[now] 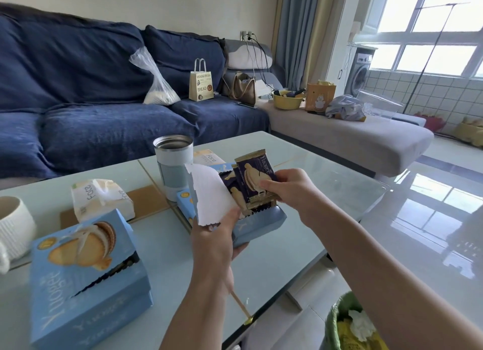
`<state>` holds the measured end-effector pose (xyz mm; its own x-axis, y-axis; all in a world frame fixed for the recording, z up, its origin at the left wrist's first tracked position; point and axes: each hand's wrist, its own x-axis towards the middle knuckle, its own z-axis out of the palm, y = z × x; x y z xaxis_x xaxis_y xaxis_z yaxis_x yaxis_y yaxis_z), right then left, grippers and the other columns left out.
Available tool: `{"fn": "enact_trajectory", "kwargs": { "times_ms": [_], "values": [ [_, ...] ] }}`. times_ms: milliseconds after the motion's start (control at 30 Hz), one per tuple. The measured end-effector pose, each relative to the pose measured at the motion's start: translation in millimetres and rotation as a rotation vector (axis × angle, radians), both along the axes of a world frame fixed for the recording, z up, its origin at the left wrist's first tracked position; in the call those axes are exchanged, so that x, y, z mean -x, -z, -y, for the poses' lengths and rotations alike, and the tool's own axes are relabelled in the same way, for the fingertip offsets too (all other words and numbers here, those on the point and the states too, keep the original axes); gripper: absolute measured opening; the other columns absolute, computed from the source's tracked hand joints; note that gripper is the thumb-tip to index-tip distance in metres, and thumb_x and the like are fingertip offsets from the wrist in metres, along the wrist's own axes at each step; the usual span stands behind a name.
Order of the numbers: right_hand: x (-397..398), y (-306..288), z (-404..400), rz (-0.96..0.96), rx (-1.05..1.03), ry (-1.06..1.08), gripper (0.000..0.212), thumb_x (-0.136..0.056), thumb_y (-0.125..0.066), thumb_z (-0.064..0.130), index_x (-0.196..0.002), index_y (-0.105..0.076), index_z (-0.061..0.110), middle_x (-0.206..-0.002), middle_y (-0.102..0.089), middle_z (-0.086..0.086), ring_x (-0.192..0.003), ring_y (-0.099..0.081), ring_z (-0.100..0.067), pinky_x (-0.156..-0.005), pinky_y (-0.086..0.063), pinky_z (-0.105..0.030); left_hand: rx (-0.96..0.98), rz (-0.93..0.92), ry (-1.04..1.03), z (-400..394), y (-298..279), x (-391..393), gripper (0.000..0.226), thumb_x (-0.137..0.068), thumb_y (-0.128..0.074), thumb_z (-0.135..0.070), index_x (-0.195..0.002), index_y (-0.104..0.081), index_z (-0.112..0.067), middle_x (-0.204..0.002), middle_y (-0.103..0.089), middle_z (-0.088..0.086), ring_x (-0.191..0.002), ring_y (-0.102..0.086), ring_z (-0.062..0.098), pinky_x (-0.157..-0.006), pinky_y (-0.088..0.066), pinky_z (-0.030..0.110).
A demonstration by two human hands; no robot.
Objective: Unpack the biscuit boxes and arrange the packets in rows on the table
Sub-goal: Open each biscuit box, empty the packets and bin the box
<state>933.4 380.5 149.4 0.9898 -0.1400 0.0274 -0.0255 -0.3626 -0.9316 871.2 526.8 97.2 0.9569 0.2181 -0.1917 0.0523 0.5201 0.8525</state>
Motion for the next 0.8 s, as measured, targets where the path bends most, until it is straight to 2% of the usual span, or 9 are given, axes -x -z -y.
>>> {"fn": "enact_trajectory", "kwargs": {
  "times_ms": [67,133,300,400,500,600,700,800],
  "values": [
    [-1,0,-3,0.049,0.014,0.016,0.009,-0.08,-0.073,0.018,-0.072,-0.07,0.017,-0.069,-0.069,0.001,-0.059,-0.058,-0.01,-0.059,-0.047,-0.022,0.001,-0.003,-0.016,0,0,0,0.034,-0.079,-0.078,-0.014,-0.111,-0.066,-0.017,-0.101,-0.073,0.006,-0.086,-0.071,0.021,-0.062,-0.061,0.04],
    [-1,0,-4,0.078,-0.023,0.022,0.006,-0.081,-0.073,0.02,-0.078,-0.069,0.017,-0.077,-0.073,-0.002,-0.064,-0.063,-0.013,-0.063,-0.051,-0.027,0.028,-0.008,-0.029,-1,-1,0,0.028,-0.078,-0.078,-0.013,-0.103,-0.066,-0.019,-0.097,-0.072,0.005,-0.085,-0.07,0.022,-0.063,-0.062,0.043],
    [0,6,-4,0.085,-0.226,0.006,0.004,-0.085,-0.072,0.021,-0.086,-0.069,0.018,-0.08,-0.076,0.001,-0.074,-0.072,-0.016,-0.065,-0.059,-0.031,0.119,-0.028,-0.008,-3,-5,3,0.017,-0.082,-0.074,-0.01,-0.087,-0.063,-0.023,-0.065,-0.073,-0.006,-0.08,-0.07,0.024,-0.064,-0.061,0.044],
    [2,8,-4,0.1,-0.368,0.006,0.003,-0.087,-0.07,0.017,-0.089,-0.07,0.014,-0.083,-0.076,-0.003,-0.077,-0.073,-0.02,-0.073,-0.06,-0.039,0.109,-0.046,-0.028,-4,-6,4,0.018,-0.082,-0.074,-0.01,-0.087,-0.063,-0.023,-0.073,-0.072,0.0,-0.075,-0.07,0.022,-0.063,-0.061,0.044],
    [0,6,-2,0.081,-0.515,0.0,0.005,-0.089,-0.068,0.013,-0.093,-0.069,0.011,-0.084,-0.076,-0.003,-0.08,-0.07,-0.017,-0.079,-0.056,-0.04,0.089,-0.039,-0.046,-7,-7,4,0.018,-0.082,-0.074,-0.01,-0.09,-0.063,-0.022,-0.088,-0.07,0.006,-0.081,-0.069,0.024,-0.064,-0.061,0.045],
    [-1,6,-2,0.031,-0.6,-0.006,0.011,-0.091,-0.066,0.013,-0.099,-0.068,0.006,-0.088,-0.074,-0.005,-0.085,-0.067,-0.017,-0.089,-0.053,-0.042,0.036,-0.027,-0.076,-9,-7,3,0.016,-0.081,-0.075,-0.011,-0.086,-0.065,-0.021,-0.087,-0.071,0.005,-0.082,-0.069,0.023,-0.061,-0.061,0.042],
    [-1,9,-3,0.035,-0.643,0.001,0.012,-0.092,-0.064,0.011,-0.101,-0.068,0.004,-0.09,-0.075,-0.007,-0.085,-0.068,-0.018,-0.085,-0.056,-0.038,0.03,-0.04,-0.079,-10,-8,3,0.017,-0.079,-0.077,-0.01,-0.082,-0.065,-0.021,-0.084,-0.071,0.004,-0.079,-0.069,0.022,-0.058,-0.062,0.04],
    [-2,8,-4,0.101,-0.515,0.047,0.007,-0.091,-0.066,0.012,-0.094,-0.069,0.007,-0.091,-0.075,-0.01,-0.083,-0.068,-0.02,-0.078,-0.056,-0.035,-0.016,-0.048,-0.097,-11,-6,3,0.022,-0.077,-0.08,-0.011,-0.088,-0.065,-0.021,-0.089,-0.07,0.003,-0.08,-0.068,0.02,-0.056,-0.061,0.037]
  ]
}}
